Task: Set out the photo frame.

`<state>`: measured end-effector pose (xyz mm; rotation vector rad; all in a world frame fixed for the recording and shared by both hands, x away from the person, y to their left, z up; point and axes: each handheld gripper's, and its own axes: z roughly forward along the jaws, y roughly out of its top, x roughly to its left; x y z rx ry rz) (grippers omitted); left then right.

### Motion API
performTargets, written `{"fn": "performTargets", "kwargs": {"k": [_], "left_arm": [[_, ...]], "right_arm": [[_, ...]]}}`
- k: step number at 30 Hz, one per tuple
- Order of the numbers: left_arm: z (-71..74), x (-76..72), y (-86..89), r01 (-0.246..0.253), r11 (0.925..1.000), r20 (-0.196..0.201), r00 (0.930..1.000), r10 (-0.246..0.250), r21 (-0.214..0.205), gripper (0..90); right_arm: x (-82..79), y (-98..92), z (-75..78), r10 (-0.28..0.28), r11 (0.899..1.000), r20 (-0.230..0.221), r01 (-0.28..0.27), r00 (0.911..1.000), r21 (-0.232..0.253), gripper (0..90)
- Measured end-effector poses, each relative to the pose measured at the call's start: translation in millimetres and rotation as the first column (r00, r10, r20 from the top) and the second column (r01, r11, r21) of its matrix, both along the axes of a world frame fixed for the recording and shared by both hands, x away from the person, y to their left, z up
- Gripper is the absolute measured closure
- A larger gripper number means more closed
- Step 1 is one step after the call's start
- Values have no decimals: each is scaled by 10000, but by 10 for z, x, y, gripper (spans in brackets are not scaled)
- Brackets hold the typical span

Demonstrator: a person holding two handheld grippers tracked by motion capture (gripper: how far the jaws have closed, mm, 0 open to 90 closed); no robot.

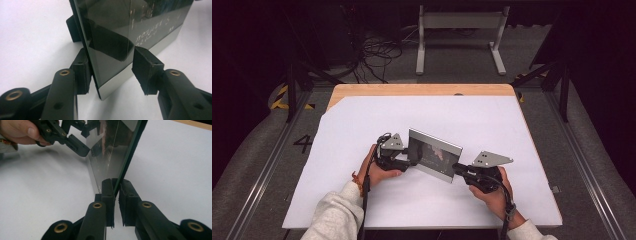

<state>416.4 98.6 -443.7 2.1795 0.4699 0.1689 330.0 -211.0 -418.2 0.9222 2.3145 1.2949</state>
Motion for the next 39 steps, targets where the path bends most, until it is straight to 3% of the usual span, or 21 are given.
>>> {"fn": "performTargets", "kwargs": {"k": [7, 11, 23, 39], "left_arm": [[16, -80, 24, -239, 9992, 145, 9996, 235, 330, 556], [6, -154, 36, -573, 9978, 117, 9983, 570, 320, 570], [4, -281, 74, -966, 9944, 47, 9953, 965, 438, 616], [-23, -419, 111, -1114, 9904, 278, 9936, 1094, 815, 675]], "right_arm": [[28, 17, -13, -116, 9999, 135, 116, 9998, 4, 821], [37, 25, -13, -104, 9999, 196, 105, 9998, -86, 816], [60, 50, -18, -261, 9995, 257, 265, 9993, -153, 797], [109, 73, -33, -348, 9993, 272, 352, 9990, -151, 774]]}}
